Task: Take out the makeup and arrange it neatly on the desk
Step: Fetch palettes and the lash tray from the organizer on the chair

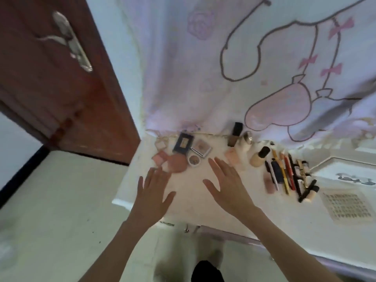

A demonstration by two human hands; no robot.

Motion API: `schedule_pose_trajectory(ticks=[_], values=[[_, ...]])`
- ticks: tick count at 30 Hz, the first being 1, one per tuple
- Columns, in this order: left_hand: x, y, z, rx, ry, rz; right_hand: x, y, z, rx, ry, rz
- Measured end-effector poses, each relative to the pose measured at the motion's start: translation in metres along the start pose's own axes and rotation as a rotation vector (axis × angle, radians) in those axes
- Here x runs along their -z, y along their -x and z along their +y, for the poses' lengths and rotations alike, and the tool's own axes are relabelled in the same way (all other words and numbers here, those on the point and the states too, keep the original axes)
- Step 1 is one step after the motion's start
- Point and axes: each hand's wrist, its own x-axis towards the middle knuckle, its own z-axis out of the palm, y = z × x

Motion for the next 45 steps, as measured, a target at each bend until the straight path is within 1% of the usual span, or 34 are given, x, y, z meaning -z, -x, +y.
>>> schedule_pose_trajectory(ticks=[3, 6, 7, 8, 9, 15, 17, 22, 26, 30, 33, 37, 41, 43, 45], values=[[0.027, 0.060, -0.066, 0.155, 0.028, 0.095, -0.031, -0.017, -0.072, 0.198, 0.079, -0.059], [0.050, 0.123, -0.126, 0.384, -0.012, 0.144, -0.062, -0.030, -0.145, 0.359, 0.094, -0.163], [0.058, 0.153, -0.148, 0.490, -0.020, 0.186, -0.077, -0.033, -0.179, 0.435, 0.095, -0.202], [0.064, 0.171, -0.162, 0.552, -0.029, 0.217, -0.087, -0.036, -0.200, 0.486, 0.093, -0.219], [0.068, 0.182, -0.169, 0.589, -0.028, 0.236, -0.092, -0.038, -0.215, 0.519, 0.090, -0.222], [0.091, 0.302, -0.223, 1.020, -0.008, 0.424, -0.151, -0.037, -0.372, 0.913, 0.059, -0.377], [0.089, 0.333, -0.234, 1.154, 0.013, 0.445, -0.170, -0.033, -0.415, 1.024, 0.076, -0.430], [0.084, 0.392, -0.265, 1.492, 0.040, 0.489, -0.221, -0.020, -0.519, 1.278, 0.084, -0.588], [0.087, 0.428, -0.271, 1.703, 0.081, 0.608, -0.253, 0.006, -0.592, 1.469, 0.060, -0.736], [0.088, 0.474, -0.268, 1.948, 0.047, 0.627, -0.281, 0.057, -0.664, 1.705, 0.084, -0.819], [0.083, 0.515, -0.258, 2.107, 0.054, 0.712, -0.300, 0.112, -0.709, 1.889, 0.080, -0.876], [0.063, 0.568, -0.246, 2.292, 0.095, 0.812, -0.326, 0.194, -0.753, 2.093, 0.101, -0.916], [0.039, 0.625, -0.246, 2.438, 0.155, 0.858, -0.356, 0.284, -0.786, 2.237, 0.120, -0.990], [0.026, 0.665, -0.249, 2.496, 0.176, 0.859, -0.371, 0.333, -0.802, 2.298, 0.121, -1.012], [0.015, 0.714, -0.253, 2.540, 0.195, 0.901, -0.386, 0.386, -0.821, 2.340, 0.119, -1.034]])
